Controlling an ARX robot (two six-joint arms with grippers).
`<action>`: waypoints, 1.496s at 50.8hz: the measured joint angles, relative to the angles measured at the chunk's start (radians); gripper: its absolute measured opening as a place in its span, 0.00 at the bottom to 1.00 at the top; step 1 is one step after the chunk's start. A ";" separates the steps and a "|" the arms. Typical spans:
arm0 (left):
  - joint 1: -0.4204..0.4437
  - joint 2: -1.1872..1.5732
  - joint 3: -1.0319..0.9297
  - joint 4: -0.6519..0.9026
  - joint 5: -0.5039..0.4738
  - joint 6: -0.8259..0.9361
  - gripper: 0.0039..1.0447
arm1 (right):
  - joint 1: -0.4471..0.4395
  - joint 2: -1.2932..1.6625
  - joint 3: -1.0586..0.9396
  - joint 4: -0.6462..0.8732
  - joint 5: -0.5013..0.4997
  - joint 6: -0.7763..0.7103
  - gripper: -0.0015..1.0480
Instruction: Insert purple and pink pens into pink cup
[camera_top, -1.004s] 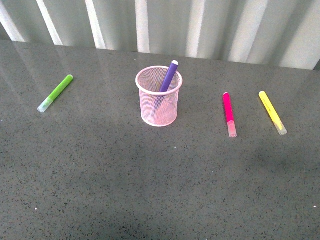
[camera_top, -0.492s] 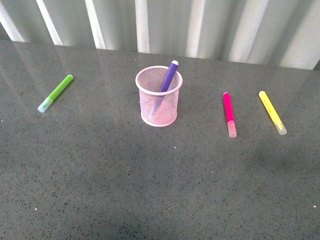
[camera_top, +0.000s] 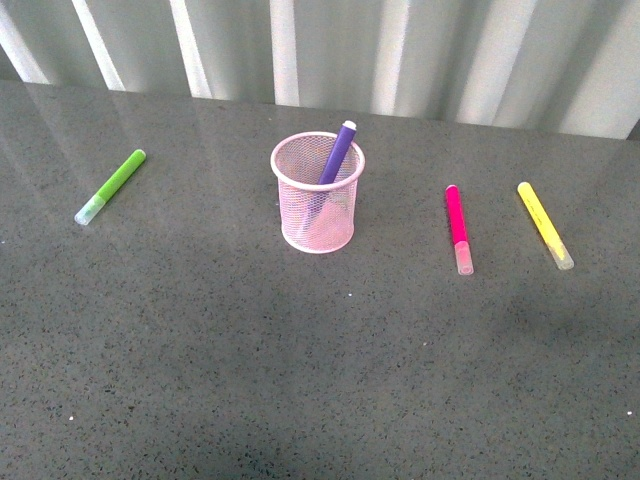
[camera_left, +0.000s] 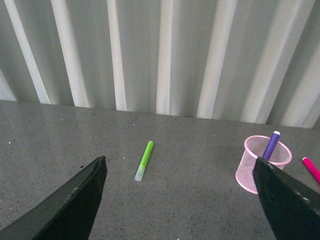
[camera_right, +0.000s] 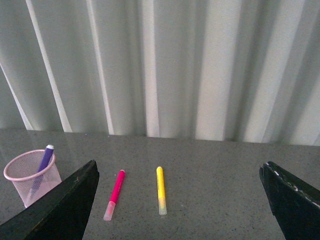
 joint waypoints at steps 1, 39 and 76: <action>0.000 0.000 0.000 0.000 0.000 0.000 0.89 | 0.000 0.000 0.000 0.000 0.000 0.000 0.93; 0.000 0.000 0.000 0.000 0.000 0.002 0.94 | -0.114 1.155 0.502 0.386 -0.033 0.230 0.93; 0.000 0.000 0.000 -0.001 0.000 0.002 0.94 | 0.144 2.221 1.328 -0.120 0.074 0.300 0.93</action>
